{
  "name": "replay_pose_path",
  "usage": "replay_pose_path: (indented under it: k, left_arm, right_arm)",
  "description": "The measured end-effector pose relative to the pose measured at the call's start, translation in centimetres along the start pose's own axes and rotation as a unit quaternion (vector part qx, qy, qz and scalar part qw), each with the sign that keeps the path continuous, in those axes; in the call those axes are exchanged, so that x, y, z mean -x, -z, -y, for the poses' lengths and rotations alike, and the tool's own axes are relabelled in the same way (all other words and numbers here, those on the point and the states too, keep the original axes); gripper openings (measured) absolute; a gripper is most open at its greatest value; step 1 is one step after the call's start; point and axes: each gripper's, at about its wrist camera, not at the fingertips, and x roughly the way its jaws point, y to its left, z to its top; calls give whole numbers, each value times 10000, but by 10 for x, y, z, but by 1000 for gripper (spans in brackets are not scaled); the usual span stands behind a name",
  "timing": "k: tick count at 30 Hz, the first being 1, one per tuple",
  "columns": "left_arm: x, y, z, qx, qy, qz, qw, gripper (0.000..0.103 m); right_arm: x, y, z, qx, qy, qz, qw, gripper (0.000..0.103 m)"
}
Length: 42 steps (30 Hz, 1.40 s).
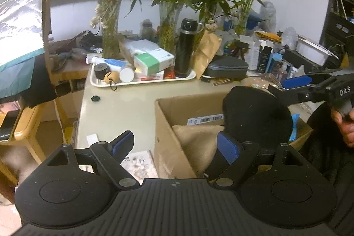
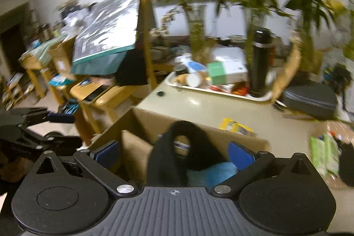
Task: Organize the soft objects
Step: 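Move the right tool toward the yellow wet-wipe packet while the left tool moves toward the green wipe packet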
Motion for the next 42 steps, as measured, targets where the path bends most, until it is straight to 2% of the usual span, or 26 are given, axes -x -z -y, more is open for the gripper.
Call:
replay_pose_path:
  k: [4, 8, 18, 21, 29, 35, 42]
  left_arm:
    - [-4, -3, 7, -46, 60, 64, 10000, 83]
    - [-9, -8, 16, -159, 118, 149, 9997, 83]
    - [-28, -32, 26, -266, 454, 71, 9986, 83]
    - [-31, -38, 31, -439, 448, 21, 9980, 83]
    - [-22, -41, 32, -561, 320, 410, 9971, 83]
    - [-30, -43, 23, -708, 252, 340, 9966, 83]
    - [-46, -45, 10, -621, 233, 183, 9976, 83]
  right_arm:
    - [9, 6, 19, -390, 272, 105, 9988, 103]
    - [13, 12, 31, -621, 330, 126, 9974, 103]
    - [14, 4, 37, -438, 440, 153, 9980, 103]
    - [17, -3, 38, -269, 522, 288, 9979, 103]
    - [16, -10, 42, -78, 647, 460, 9968, 103]
    - [6, -6, 55, -299, 822, 590, 9944, 103]
    - [-16, -11, 78, -526, 885, 269, 9943, 103]
